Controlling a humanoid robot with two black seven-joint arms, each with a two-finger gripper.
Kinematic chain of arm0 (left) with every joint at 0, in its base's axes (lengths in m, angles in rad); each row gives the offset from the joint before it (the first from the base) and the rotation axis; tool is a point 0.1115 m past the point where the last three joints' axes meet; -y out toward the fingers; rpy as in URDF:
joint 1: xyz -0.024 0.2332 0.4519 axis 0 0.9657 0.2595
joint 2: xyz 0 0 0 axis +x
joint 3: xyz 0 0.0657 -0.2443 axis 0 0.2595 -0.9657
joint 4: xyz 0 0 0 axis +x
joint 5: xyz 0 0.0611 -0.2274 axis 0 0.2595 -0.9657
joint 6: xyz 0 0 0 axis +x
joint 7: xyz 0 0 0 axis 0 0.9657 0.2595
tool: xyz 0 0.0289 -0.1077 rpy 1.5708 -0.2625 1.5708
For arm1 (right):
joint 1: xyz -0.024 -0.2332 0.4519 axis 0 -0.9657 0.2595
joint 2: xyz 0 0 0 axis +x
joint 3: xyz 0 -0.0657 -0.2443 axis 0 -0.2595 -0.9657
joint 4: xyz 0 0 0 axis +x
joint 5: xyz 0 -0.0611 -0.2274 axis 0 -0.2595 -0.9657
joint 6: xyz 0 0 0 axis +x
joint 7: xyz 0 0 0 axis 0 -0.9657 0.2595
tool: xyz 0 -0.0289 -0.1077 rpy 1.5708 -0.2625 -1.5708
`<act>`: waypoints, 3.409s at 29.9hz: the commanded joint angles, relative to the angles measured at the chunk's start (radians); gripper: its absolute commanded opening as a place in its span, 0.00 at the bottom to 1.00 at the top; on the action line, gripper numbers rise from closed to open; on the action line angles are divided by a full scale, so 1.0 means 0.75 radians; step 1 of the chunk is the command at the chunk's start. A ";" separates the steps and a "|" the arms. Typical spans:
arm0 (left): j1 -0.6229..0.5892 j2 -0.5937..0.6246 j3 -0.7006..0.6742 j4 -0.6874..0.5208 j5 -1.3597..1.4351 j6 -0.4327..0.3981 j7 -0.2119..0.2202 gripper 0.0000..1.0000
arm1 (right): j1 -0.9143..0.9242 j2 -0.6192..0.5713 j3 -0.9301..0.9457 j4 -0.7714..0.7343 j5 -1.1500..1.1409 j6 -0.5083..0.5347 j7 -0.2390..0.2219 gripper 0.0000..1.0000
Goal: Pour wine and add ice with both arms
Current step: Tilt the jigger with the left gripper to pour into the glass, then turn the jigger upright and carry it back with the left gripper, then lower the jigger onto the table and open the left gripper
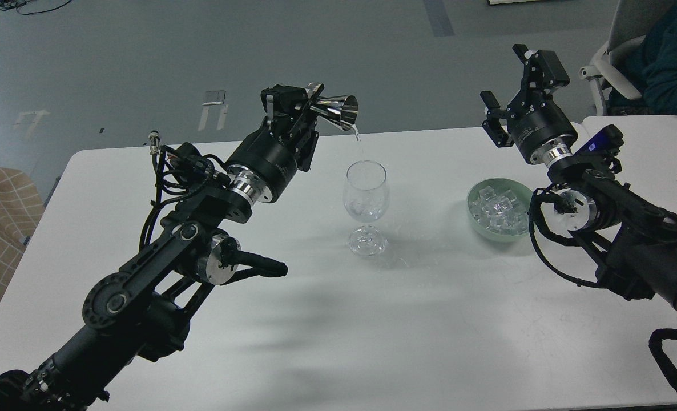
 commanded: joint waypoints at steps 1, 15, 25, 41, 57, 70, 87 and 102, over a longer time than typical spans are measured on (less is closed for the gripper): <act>0.004 0.005 0.014 0.000 0.051 0.000 0.000 0.00 | -0.003 0.000 0.001 0.000 0.000 -0.001 0.000 1.00; 0.002 -0.003 0.067 0.000 0.243 0.008 0.020 0.00 | -0.005 0.004 0.001 0.000 0.000 -0.001 0.000 1.00; 0.006 -0.019 -0.114 0.002 -0.145 0.011 0.151 0.00 | -0.015 0.002 0.001 0.002 0.000 0.001 0.000 1.00; 0.245 0.003 -0.675 0.253 -1.174 -0.190 0.288 0.07 | -0.013 0.004 0.001 0.004 0.000 0.001 0.000 1.00; 0.261 -0.025 -0.679 0.781 -1.190 -0.591 0.276 0.18 | -0.015 0.004 -0.001 0.004 0.000 -0.001 0.000 1.00; 0.259 -0.021 -0.675 0.877 -1.188 -0.640 0.280 0.35 | -0.017 0.008 -0.003 0.004 0.000 -0.001 0.000 1.00; 0.257 -0.013 -0.663 0.902 -1.180 -0.634 0.280 0.40 | -0.032 0.016 -0.001 0.004 0.000 -0.001 0.000 1.00; 0.241 -0.009 -0.659 0.904 -1.172 -0.621 0.278 0.40 | -0.040 0.016 -0.001 0.011 0.000 -0.001 0.000 1.00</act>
